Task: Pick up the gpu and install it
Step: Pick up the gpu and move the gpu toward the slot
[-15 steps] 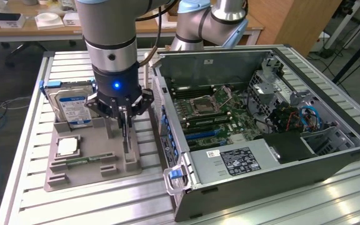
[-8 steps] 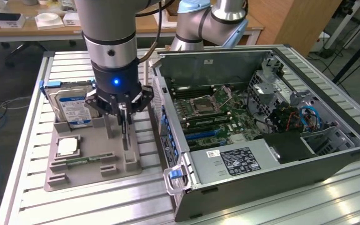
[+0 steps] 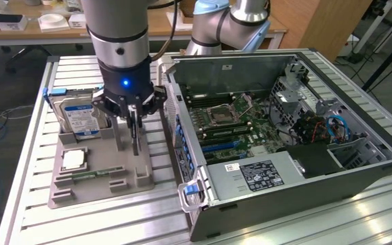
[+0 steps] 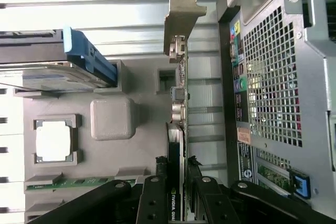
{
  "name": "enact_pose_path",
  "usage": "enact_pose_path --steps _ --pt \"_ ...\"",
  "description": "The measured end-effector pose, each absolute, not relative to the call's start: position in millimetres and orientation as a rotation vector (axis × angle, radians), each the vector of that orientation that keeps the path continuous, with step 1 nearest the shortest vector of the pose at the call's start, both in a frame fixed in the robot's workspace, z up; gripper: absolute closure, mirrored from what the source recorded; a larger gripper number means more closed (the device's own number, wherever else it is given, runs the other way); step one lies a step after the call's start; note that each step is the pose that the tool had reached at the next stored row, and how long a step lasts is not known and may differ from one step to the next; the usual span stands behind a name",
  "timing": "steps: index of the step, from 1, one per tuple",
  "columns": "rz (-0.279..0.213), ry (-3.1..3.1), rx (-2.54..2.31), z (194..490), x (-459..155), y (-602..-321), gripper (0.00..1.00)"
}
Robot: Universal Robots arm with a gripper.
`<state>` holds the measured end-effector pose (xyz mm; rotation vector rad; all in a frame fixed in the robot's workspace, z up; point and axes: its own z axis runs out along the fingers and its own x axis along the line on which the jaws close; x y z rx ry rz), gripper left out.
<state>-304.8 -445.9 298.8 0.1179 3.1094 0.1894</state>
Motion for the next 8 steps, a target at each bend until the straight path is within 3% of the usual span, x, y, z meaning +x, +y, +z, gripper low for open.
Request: enact_pose_path --steps 8 --pt "0.19 3.109 0.118 322 -305 -446 0.74"
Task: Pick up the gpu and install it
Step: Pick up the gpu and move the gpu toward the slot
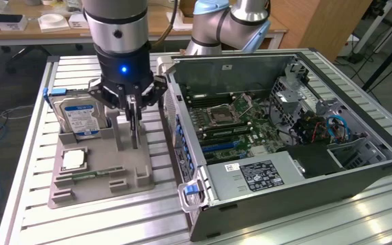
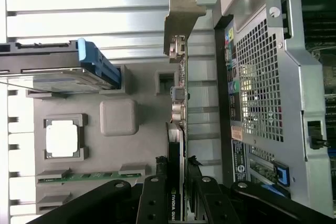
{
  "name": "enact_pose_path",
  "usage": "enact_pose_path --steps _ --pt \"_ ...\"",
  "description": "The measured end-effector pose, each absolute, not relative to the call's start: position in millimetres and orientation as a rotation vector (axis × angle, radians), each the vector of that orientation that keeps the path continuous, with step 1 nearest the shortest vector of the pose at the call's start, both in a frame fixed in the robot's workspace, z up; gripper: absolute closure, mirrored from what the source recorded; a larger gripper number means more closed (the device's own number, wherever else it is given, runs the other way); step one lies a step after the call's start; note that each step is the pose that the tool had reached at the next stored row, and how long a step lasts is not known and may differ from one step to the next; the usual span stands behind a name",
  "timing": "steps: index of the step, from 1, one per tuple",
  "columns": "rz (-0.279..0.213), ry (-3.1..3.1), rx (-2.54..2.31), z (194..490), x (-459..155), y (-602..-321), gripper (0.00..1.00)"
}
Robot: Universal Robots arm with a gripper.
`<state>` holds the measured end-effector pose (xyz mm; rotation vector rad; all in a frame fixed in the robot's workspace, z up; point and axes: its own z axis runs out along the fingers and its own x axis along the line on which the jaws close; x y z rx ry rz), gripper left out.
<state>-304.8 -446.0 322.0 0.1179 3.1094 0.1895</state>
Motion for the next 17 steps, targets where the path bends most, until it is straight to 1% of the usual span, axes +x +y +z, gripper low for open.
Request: enact_pose_path --steps 17 --pt "0.19 3.109 0.118 385 -305 -446 0.74"
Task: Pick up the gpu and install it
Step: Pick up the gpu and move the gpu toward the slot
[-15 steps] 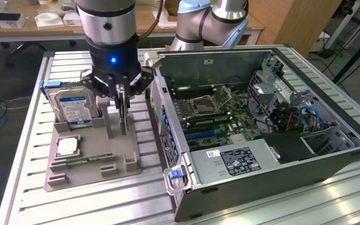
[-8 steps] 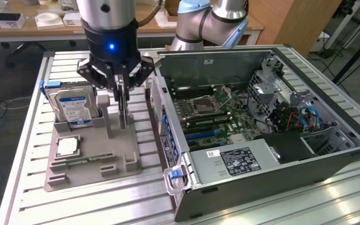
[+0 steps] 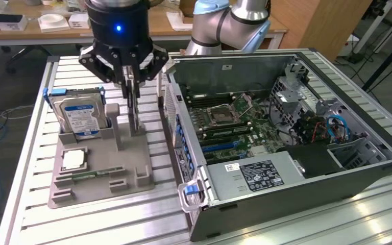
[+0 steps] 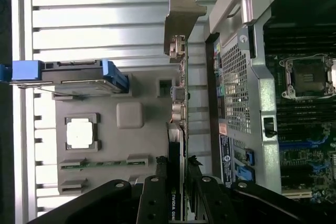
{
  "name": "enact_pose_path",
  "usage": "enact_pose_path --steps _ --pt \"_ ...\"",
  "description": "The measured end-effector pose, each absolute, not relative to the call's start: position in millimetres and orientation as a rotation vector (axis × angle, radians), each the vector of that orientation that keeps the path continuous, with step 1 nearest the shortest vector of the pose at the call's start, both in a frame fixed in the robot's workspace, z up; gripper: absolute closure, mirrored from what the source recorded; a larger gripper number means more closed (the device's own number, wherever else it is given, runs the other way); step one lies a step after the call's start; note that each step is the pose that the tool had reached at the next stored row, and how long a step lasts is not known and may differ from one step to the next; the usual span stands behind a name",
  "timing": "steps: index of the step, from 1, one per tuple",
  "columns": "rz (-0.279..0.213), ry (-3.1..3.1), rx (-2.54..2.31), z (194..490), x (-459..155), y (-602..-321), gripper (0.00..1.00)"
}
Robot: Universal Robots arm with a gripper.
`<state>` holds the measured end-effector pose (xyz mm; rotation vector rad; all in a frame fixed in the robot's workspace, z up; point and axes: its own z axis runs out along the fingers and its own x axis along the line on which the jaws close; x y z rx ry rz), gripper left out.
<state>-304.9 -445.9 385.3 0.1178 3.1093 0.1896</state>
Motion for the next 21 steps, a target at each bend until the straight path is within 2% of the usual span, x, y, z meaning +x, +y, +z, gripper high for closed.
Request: enact_pose_path --steps 7,21 --pt "0.19 3.109 0.118 405 -305 -446 0.74" --pt "0.19 3.109 0.118 406 -299 -446 0.74"
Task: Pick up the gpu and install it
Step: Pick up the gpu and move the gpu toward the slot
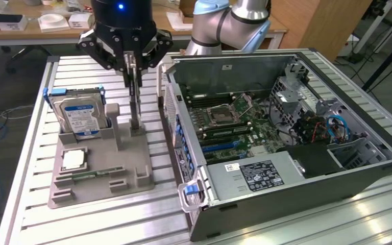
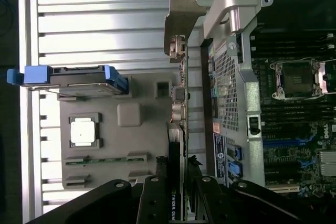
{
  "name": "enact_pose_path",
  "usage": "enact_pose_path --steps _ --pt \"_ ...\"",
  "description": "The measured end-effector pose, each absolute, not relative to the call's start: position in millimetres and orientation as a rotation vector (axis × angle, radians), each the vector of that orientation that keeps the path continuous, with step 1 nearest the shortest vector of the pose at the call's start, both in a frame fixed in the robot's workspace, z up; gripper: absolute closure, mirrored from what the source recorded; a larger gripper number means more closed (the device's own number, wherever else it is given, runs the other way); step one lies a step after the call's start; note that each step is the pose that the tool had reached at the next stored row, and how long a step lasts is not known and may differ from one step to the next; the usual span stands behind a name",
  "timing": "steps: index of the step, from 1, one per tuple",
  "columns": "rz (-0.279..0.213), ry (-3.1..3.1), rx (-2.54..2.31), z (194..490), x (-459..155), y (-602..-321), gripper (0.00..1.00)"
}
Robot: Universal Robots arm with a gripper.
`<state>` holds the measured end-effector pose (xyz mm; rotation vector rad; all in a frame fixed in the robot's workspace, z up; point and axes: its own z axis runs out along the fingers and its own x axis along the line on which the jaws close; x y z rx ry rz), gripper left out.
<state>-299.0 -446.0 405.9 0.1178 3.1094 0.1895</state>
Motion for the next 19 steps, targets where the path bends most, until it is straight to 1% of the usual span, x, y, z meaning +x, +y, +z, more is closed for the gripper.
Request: enact_pose_path --steps 19 --pt "0.19 3.109 0.118 406 -271 -446 0.74"
